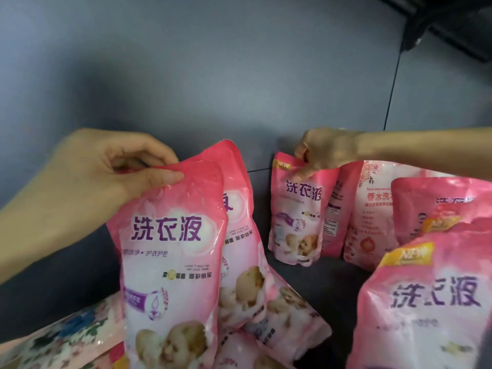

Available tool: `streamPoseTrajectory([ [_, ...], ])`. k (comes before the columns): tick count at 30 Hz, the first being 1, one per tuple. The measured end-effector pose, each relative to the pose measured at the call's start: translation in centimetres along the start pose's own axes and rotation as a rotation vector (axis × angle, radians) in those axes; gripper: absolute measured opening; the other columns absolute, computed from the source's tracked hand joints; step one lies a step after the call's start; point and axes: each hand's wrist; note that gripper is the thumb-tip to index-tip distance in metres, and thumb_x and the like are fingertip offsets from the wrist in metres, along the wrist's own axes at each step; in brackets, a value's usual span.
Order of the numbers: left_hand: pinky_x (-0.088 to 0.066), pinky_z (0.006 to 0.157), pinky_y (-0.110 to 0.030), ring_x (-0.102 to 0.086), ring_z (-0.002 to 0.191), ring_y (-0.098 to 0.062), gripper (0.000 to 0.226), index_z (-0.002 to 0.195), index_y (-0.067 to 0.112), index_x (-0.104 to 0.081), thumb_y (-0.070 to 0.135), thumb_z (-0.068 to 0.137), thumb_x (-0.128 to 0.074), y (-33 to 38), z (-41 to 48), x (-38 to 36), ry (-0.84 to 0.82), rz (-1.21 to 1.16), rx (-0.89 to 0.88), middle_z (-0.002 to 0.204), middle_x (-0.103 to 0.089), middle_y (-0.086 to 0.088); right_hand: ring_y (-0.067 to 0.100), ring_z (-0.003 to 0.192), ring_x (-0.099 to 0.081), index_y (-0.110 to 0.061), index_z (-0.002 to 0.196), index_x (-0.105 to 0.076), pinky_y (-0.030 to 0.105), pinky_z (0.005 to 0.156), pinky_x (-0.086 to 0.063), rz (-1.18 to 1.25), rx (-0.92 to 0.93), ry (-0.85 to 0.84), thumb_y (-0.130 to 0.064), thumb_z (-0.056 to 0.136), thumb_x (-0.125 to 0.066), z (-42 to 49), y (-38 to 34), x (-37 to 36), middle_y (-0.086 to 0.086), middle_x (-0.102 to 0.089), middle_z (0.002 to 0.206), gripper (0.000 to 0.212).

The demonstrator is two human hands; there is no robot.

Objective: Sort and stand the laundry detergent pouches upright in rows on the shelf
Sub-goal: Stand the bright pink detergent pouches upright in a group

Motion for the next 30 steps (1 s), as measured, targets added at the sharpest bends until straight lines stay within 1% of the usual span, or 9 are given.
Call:
streamPoseTrajectory([
  [3,-0.058,0.069,-0.026,-0.067,0.07,-0.001,0.017,0.086,0.03,-0.07,0.03,0.069,-0.075,1.1,-0.4,0.2,0.018,-0.023,-0.014,0.079,-0.071,0.013,0.012,0.056,-0.044,-0.018,0.066,-0.057,0.02,0.052,-0.035,0.137,0.057,0.002,-0.051,0.079,-0.065,0.3,-0.1,-0.7,-0.004,-0.051,0.061,0.036],
  [8,-0.053,0.065,-0.016,-0.065,0.061,0.0,0.02,0.074,0.039,-0.07,0.051,0.058,-0.075,3.1,-1.2,0.5,0.009,-0.041,-0.045,0.07,-0.07,0.017,0.003,0.073,-0.061,-0.023,0.084,-0.064,0.026,0.073,-0.05,0.377,-0.022,-0.322,-0.047,0.089,-0.053,-0.3,0.5,0.3,-0.013,-0.065,0.079,0.027],
  [11,-0.052,0.063,-0.013,-0.065,0.06,-0.001,0.02,0.073,0.038,-0.069,0.043,0.054,-0.069,3.5,-1.2,0.5,0.007,-0.053,-0.027,0.068,-0.07,0.016,0.014,0.064,-0.051,-0.003,0.085,-0.062,0.024,0.059,-0.038,0.105,-0.027,-0.116,-0.033,0.092,-0.057,0.5,0.5,-0.4,-0.005,-0.053,0.067,0.031],
  [13,-0.05,0.059,-0.01,-0.065,0.058,-0.005,0.019,0.073,0.036,-0.069,0.038,0.055,-0.069,3.7,-1.1,0.5,-0.017,-0.051,-0.021,0.068,-0.07,0.014,0.022,0.075,-0.051,-0.009,0.075,-0.055,0.024,0.064,-0.036,-0.026,-0.063,-0.048,-0.03,0.09,-0.06,0.9,-0.1,-0.7,-0.004,-0.048,0.065,0.026],
  [16,-0.052,0.058,-0.012,-0.066,0.056,-0.009,0.02,0.075,0.033,-0.07,0.033,0.056,-0.07,3.9,-1.1,0.7,-0.048,-0.089,-0.003,0.067,-0.071,0.01,0.023,0.09,-0.056,-0.014,0.088,-0.063,0.026,0.076,-0.043,-0.055,-0.031,0.002,-0.029,0.09,-0.06,0.8,-1.4,0.7,0.001,-0.065,0.09,0.016],
  [19,-0.05,0.056,-0.01,-0.066,0.057,-0.007,0.017,0.073,0.029,-0.072,0.032,0.056,-0.07,3.9,-1.0,0.8,-0.069,-0.1,0.009,0.067,-0.071,0.01,0.019,0.102,-0.061,-0.01,0.11,-0.063,0.029,0.092,-0.046,0.248,0.152,0.153,-0.039,0.093,-0.05,-1.0,-4.2,3.8,0.005,-0.067,0.112,0.036],
  [22,-0.048,0.054,-0.008,-0.065,0.059,-0.002,0.016,0.072,0.026,-0.072,0.031,0.057,-0.071,4.0,-0.8,0.8,-0.072,-0.107,0.013,0.068,-0.071,0.01,0.005,0.107,-0.062,-0.017,0.116,-0.062,0.029,0.097,-0.046,0.697,0.385,-0.097,-0.053,0.083,-0.042,-3.7,-7.3,5.9,-0.005,-0.068,0.115,0.052],
  [25,-0.048,0.056,-0.007,-0.066,0.063,0.002,0.018,0.079,0.028,-0.072,0.027,0.062,-0.073,4.2,-0.7,0.9,-0.096,-0.064,0.007,0.072,-0.071,0.014,0.009,0.097,-0.066,-0.009,0.116,-0.062,0.027,0.088,-0.051,0.739,0.533,-0.205,-0.038,0.083,-0.052,-4.3,-8.5,5.4,0.001,-0.069,0.107,0.045],
  [30,-0.052,0.057,-0.012,-0.067,0.066,0.0,0.018,0.083,0.027,-0.072,0.016,0.069,-0.076,3.9,-0.5,1.1,-0.116,-0.044,0.034,0.072,-0.071,0.014,0.012,0.083,-0.067,-0.001,0.109,-0.063,0.027,0.08,-0.055,0.839,0.558,-0.19,-0.008,0.092,-0.052,-3.8,-8.9,5.1,0.008,-0.069,0.096,0.022],
])
Point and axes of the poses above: each hand's wrist, its own z-axis towards the middle knuckle, its own x-axis out of the back of the hand, y = z × x
